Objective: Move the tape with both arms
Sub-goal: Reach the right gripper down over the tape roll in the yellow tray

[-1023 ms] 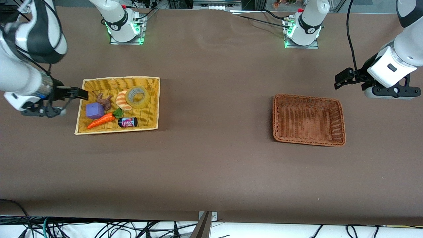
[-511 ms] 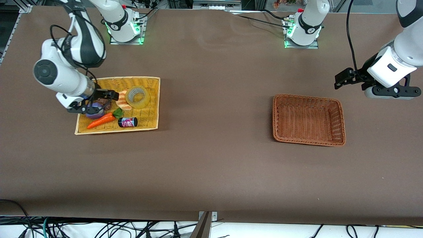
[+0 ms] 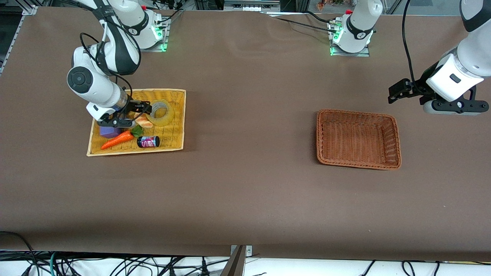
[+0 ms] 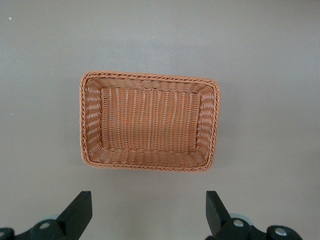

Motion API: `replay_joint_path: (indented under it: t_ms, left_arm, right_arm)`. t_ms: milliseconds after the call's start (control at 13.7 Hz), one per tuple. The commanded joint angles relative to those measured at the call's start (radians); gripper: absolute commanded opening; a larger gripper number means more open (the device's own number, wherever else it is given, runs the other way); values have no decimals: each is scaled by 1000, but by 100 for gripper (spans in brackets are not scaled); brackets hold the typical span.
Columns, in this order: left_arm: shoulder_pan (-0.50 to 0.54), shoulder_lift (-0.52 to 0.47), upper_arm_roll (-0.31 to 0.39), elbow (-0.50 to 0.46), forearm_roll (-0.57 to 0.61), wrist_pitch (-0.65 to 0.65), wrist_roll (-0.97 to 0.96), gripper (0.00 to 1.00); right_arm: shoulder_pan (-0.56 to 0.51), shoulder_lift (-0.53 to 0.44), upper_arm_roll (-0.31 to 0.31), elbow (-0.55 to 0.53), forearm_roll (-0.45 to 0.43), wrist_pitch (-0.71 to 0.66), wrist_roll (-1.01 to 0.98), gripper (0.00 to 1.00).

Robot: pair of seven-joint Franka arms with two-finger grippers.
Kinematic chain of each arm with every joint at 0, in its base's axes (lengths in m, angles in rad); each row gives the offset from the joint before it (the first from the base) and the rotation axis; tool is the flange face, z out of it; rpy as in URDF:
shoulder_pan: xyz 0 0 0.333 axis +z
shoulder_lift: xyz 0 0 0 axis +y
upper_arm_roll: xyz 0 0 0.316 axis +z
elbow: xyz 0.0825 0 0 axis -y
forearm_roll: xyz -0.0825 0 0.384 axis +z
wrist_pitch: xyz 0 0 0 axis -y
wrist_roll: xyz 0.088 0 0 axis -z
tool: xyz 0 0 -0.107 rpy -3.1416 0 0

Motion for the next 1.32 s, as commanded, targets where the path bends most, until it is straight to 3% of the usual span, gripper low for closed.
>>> replay_joint_path:
  t_ms: [0, 365, 731, 804, 950, 1023, 1096, 1242]
  left_arm:
    - [-2, 14, 3, 33, -12, -21, 20, 100]
    - [-2, 14, 1, 33, -12, -21, 20, 100]
    - [-2, 14, 3, 33, -14, -21, 20, 100]
    - [-2, 14, 3, 33, -12, -21, 20, 100]
    - [-2, 14, 3, 33, -12, -21, 20, 100]
    - [-2, 14, 3, 33, -12, -21, 20, 100]
    - [-2, 14, 3, 33, -12, -21, 20, 100]
    - [-2, 14, 3, 33, -12, -21, 20, 100]
  right_arm:
    - [-12, 17, 22, -39, 12, 68, 3, 100]
    - [-12, 89, 23, -68, 10, 174, 3, 100]
    - [-10, 86, 31, -108, 10, 202, 3, 100]
    - [-10, 86, 34, -110, 10, 204, 3, 95]
    - [-12, 86, 40, -107, 10, 199, 2, 22]
    - [-12, 83, 55, -102, 10, 196, 0, 6]
    - [-12, 82, 59, -98, 9, 193, -1, 0]
    - [-12, 74, 66, -84, 7, 175, -6, 0]
